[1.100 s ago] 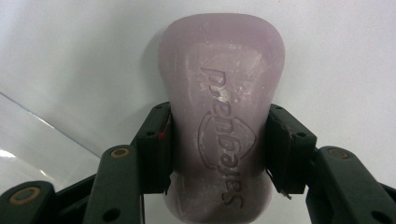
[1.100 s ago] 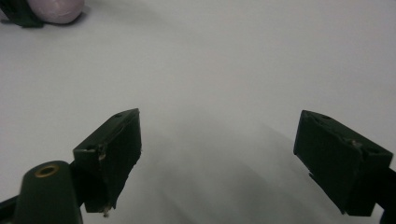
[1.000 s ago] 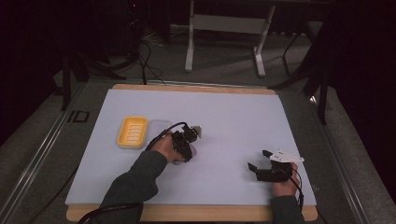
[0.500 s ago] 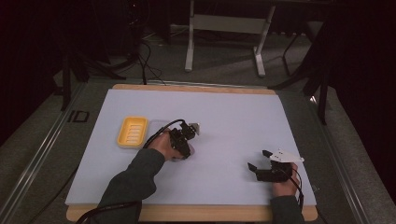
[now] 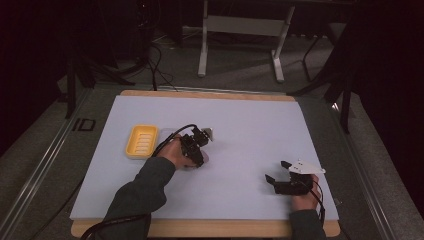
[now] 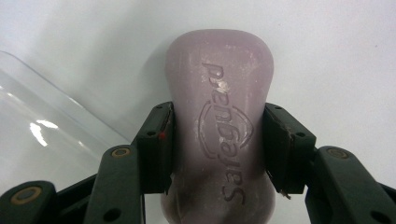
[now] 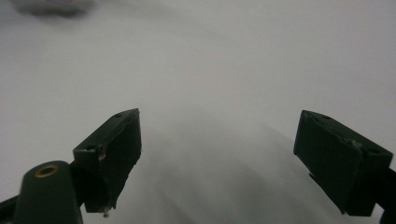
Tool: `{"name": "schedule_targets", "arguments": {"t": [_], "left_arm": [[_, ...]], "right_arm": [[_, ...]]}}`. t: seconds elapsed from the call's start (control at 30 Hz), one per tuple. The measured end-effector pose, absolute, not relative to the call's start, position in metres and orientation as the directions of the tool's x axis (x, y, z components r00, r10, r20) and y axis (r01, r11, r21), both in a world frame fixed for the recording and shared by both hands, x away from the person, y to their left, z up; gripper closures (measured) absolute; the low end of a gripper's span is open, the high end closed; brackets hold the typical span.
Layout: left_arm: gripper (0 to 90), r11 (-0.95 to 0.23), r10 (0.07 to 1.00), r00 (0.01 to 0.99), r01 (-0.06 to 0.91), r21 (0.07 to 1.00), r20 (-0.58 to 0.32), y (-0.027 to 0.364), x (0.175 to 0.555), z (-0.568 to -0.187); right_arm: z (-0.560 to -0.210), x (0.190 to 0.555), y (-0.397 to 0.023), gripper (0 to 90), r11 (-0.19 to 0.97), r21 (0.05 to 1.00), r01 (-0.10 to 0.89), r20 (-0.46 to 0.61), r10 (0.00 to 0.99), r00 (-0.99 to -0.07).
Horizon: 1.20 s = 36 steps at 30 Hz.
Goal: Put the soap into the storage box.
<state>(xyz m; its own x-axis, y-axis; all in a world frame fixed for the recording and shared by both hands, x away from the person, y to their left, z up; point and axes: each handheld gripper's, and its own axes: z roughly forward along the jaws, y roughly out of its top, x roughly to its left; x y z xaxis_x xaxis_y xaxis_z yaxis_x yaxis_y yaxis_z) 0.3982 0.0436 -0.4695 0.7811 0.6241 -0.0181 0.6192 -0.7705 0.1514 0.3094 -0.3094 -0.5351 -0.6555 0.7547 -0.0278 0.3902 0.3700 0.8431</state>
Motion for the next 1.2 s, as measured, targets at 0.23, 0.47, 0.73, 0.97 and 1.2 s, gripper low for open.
{"name": "schedule_targets", "arguments": {"t": [0.23,0.47,0.73,0.97,1.2], "left_arm": [[49.2,-0.763,0.633,0.774,0.627,0.159,-0.020,0.049,0.400,-0.465],[49.3,-0.756,0.640,0.768,0.633,0.168,-0.017,0.052,0.401,-0.461],[49.3,-0.744,0.653,0.757,0.644,0.178,-0.013,0.057,0.403,-0.458],[49.3,-0.735,0.662,0.750,0.652,0.188,-0.013,0.062,0.404,-0.454],[49.3,-0.722,0.674,0.739,0.663,0.200,-0.017,0.066,0.405,-0.452]], "right_arm": [[-0.535,0.309,-0.309,14.7,0.370,0.843,0.391,-0.028,0.755,-0.655],[-0.535,0.309,-0.309,14.7,0.374,0.842,0.389,-0.032,0.754,-0.656],[-0.535,0.309,-0.309,14.7,0.373,0.842,0.389,-0.032,0.754,-0.656],[-0.535,0.309,-0.309,14.7,0.371,0.843,0.389,-0.029,0.755,-0.655],[-0.535,0.309,-0.309,14.7,0.371,0.844,0.388,-0.030,0.754,-0.656]]}}
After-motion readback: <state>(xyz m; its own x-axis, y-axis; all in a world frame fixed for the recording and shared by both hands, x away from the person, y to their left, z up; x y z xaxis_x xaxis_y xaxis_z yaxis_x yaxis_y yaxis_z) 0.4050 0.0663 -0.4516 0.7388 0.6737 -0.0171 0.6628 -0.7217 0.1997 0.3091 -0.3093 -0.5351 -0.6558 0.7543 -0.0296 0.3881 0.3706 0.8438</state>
